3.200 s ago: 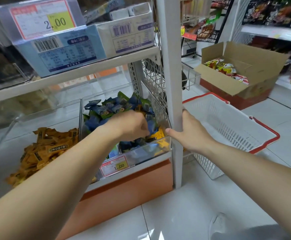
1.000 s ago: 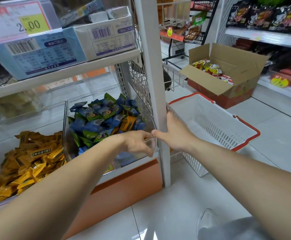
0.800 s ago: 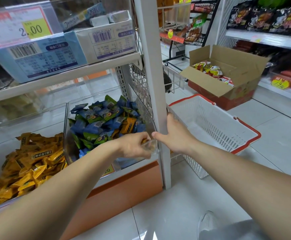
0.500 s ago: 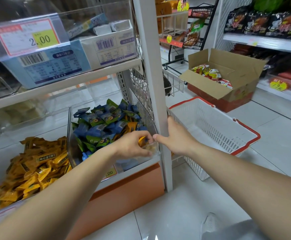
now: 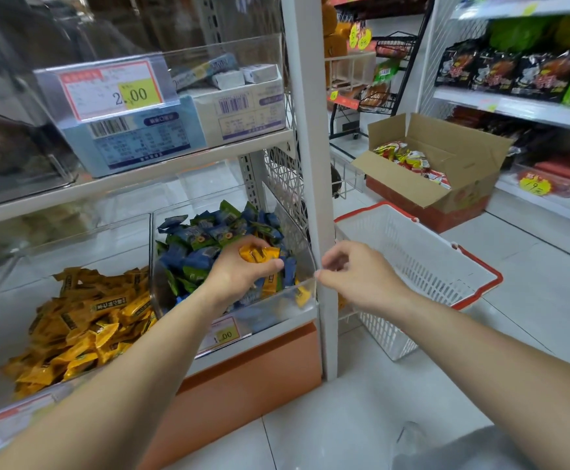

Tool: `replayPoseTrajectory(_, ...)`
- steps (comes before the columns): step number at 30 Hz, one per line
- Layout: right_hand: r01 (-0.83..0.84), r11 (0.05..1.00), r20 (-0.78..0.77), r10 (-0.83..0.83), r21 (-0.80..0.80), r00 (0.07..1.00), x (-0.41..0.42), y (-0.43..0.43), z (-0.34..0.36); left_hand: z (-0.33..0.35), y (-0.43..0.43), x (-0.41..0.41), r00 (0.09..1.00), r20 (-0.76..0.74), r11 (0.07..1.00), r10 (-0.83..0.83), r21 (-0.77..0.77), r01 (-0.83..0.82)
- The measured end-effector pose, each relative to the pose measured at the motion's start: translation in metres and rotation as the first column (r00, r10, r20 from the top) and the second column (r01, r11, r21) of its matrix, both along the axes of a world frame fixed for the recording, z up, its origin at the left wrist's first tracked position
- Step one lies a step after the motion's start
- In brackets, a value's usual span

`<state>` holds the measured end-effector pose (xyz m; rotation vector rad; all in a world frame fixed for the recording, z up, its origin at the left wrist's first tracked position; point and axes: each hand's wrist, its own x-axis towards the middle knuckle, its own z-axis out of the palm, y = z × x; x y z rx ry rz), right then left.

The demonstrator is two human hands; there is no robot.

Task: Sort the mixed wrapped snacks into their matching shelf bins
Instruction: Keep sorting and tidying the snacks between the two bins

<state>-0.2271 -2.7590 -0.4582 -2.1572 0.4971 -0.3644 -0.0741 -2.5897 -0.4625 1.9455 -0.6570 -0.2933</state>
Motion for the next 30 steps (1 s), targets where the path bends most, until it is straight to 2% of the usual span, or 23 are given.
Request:
replayPoseTrajectory(3,-0.136,0.990,0.037,0.135,0.038,0.990,0.015,0.023,-0.001,0.007,0.000,0.002,0.989,-0.091,0.988,0.119,-0.084,-0.127)
replayPoseTrajectory(9,-0.273,0.957,-0.014,0.275,0.098,0.961,0.056,0.064,-0.001,0.009,0.004,0.005,0.917,-0.355,0.911,0.181,-0.290,-0.292)
replayPoseTrajectory(13,-0.233,0.931,0.071,0.222,0.282,0.972,0.077,0.081,-0.003,0.012,0.013,0.012,0.881,-0.447,0.899,0.156,-0.305,-0.314)
replayPoseTrajectory(15,-0.215,0.926,0.064,0.205,0.311,0.977,0.084,0.082,-0.003,0.016,0.019,0.016,0.866,-0.491,0.907,0.097,-0.314,-0.280)
replayPoseTrajectory(21,-0.243,0.948,0.030,0.242,0.205,0.970,0.093,0.079,0.001,0.029,0.037,0.029,0.931,-0.364,0.978,0.015,-0.190,-0.090)
replayPoseTrajectory(24,-0.291,0.941,0.013,0.293,0.171,0.956,0.092,0.074,0.005,0.031,0.041,0.028,0.949,-0.315,0.992,0.033,-0.102,-0.069)
replayPoseTrajectory(29,-0.262,0.948,-0.027,0.262,-0.182,0.965,0.090,0.072,0.012,0.032,0.047,0.025,0.957,-0.274,0.984,0.092,-0.124,-0.130)
replayPoseTrajectory(30,-0.263,0.942,-0.010,0.267,-0.208,0.964,0.090,0.073,0.012,0.034,0.049,0.024,0.954,-0.281,0.978,0.101,-0.147,-0.147)
